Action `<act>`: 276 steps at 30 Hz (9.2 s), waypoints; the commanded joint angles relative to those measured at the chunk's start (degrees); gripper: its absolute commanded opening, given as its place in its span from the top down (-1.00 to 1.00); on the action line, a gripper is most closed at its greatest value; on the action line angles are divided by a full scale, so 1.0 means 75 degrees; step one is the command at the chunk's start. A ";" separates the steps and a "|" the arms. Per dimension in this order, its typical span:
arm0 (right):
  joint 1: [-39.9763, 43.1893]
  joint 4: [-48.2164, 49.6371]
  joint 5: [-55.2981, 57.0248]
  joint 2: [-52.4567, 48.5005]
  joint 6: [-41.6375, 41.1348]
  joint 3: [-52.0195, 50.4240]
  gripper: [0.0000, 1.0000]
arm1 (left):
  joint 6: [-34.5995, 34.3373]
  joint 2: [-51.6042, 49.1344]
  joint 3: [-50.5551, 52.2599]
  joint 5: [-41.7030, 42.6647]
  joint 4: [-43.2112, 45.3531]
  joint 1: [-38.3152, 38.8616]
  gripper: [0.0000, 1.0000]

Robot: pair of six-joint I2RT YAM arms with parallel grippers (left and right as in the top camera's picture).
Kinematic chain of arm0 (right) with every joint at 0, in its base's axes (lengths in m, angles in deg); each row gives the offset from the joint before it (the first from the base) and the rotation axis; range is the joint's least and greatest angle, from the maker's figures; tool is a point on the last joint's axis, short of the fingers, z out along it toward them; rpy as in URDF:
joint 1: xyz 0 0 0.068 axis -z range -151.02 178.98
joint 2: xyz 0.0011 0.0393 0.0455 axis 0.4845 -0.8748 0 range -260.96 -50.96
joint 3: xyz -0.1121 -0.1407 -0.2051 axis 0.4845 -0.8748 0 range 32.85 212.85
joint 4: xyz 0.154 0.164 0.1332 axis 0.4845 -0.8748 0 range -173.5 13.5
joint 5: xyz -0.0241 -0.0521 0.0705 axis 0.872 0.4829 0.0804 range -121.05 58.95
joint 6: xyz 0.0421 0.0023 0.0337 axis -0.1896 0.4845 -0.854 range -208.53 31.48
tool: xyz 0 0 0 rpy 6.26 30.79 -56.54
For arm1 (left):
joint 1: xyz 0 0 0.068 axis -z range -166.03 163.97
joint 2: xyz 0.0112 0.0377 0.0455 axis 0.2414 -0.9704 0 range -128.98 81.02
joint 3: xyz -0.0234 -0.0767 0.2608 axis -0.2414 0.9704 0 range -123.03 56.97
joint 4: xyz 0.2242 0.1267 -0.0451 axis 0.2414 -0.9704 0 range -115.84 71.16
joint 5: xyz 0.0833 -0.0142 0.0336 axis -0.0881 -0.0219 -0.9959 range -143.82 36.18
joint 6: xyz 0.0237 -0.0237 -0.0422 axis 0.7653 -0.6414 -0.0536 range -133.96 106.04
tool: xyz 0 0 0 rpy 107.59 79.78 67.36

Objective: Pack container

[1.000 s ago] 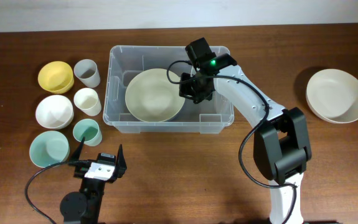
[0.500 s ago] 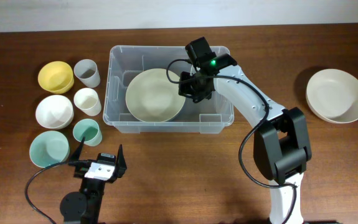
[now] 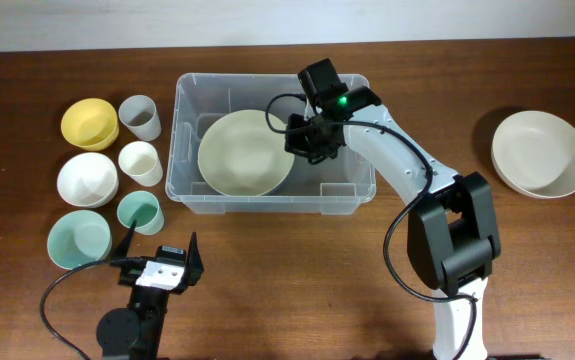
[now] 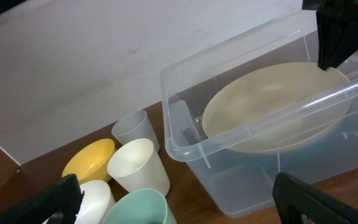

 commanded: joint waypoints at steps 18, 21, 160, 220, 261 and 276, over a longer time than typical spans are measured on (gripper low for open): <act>0.0006 0.0076 -0.0216 0.0035 0.0052 -0.0006 0.81 | 0.0093 0.0029 0.0020 0.0105 -0.0032 -0.0038 -0.99; 0.0003 0.0050 -0.0291 0.0044 0.0052 0.0020 0.81 | 0.0090 0.0029 0.0023 0.0105 -0.0032 -0.0038 -0.99; 0.8515 0.0793 -0.1784 0.1422 0.0271 -0.1682 0.93 | 0.0090 0.0029 0.0023 0.0102 -0.0032 -0.0038 -0.99; -0.0006 0.0061 -0.0793 0.0003 0.0414 0.0055 0.71 | 0.0093 0.0029 0.0023 0.0105 -0.0032 -0.0038 -0.99; 0.2527 -0.6682 0.2955 0.1209 0.1250 0.7067 -1.00 | 0.0093 0.0029 0.0023 0.0105 -0.0032 -0.0038 -0.99; 0.4960 -0.6720 0.2978 0.4421 0.2690 0.2291 -0.98 | 0.0093 0.0029 0.0023 0.0102 -0.0035 -0.0038 -0.99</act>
